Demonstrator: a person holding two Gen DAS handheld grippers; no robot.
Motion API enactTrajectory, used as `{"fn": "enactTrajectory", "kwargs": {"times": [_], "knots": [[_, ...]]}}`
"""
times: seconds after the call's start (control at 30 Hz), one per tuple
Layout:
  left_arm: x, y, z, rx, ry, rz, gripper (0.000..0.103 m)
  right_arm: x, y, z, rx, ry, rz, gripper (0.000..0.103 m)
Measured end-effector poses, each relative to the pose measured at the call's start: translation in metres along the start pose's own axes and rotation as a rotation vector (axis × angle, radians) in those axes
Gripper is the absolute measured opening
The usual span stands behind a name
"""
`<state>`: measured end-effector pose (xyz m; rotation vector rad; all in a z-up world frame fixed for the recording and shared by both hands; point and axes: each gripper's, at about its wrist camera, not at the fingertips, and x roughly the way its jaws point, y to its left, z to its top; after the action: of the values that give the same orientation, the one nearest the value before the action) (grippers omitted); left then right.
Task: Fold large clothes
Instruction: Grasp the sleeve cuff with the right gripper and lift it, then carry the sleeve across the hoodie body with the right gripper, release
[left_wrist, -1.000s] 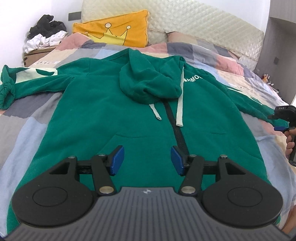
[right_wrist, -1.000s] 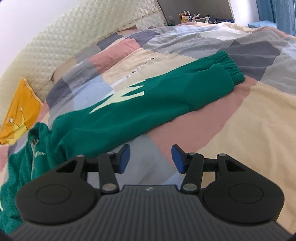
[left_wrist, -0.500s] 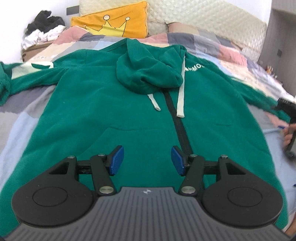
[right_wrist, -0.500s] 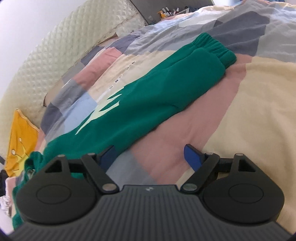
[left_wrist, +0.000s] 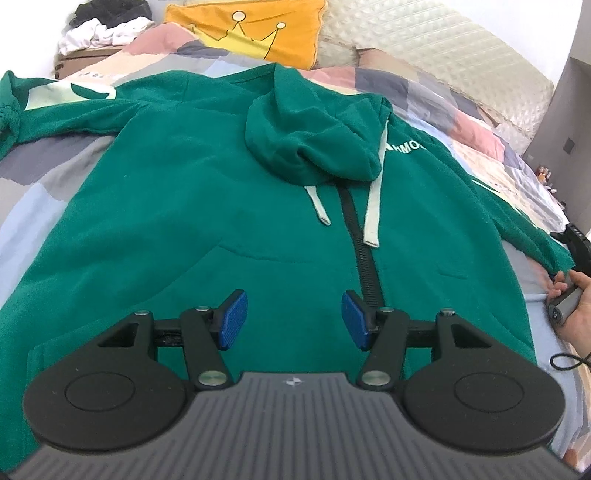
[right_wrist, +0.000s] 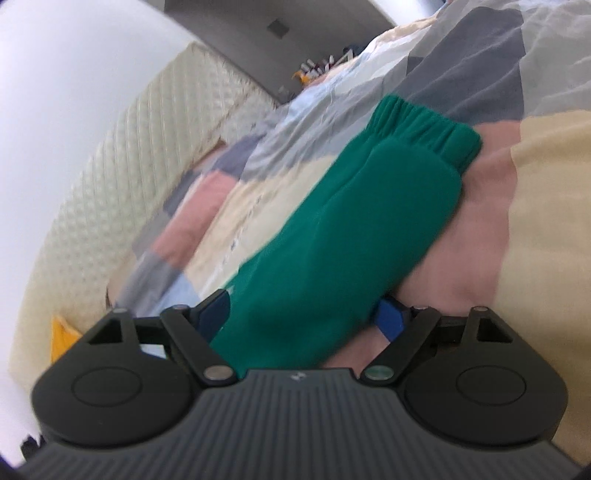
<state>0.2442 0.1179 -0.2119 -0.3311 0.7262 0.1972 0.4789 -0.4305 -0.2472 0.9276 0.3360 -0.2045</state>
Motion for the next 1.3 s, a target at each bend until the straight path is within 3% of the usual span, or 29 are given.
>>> {"fn": "enactTrajectory", "kwargs": {"times": [0.2,0.3,0.47,0.53,0.6,0.67,0.73,1.0,1.17,1.3], "knots": [[0.007,-0.005,0.002,0.054,-0.004,0.071,0.062,0.021,-0.016,0.031,0.082,-0.042,0.035,0.084],[0.01,-0.004,0.005,0.043,0.001,0.064,0.062,0.031,-0.026,0.043,0.106,-0.054,0.058,0.084],[0.019,-0.001,0.008,0.039,0.018,0.073,0.062,0.045,-0.023,0.058,0.047,-0.091,-0.018,0.082],[0.024,-0.003,0.007,0.085,0.019,0.114,0.062,0.051,-0.016,0.064,-0.003,-0.101,-0.067,0.069],[0.028,-0.003,0.006,0.091,0.023,0.127,0.062,0.056,-0.013,0.071,-0.015,-0.1,-0.126,0.031],[0.031,-0.003,0.007,0.095,0.031,0.131,0.062,0.061,-0.013,0.081,0.02,-0.069,-0.167,0.018],[0.032,-0.005,0.008,0.116,0.039,0.148,0.063,0.058,-0.005,0.093,0.033,-0.064,-0.143,0.013],[0.021,0.005,0.015,0.05,0.047,0.11,0.063,0.009,0.117,0.126,-0.247,-0.142,0.057,0.01],[-0.01,0.019,0.034,0.008,-0.059,0.102,0.063,-0.035,0.199,0.128,-0.333,-0.182,0.178,0.01],[-0.031,0.038,0.043,-0.047,-0.119,0.092,0.063,-0.077,0.26,0.109,-0.405,-0.215,0.295,0.01]]}}
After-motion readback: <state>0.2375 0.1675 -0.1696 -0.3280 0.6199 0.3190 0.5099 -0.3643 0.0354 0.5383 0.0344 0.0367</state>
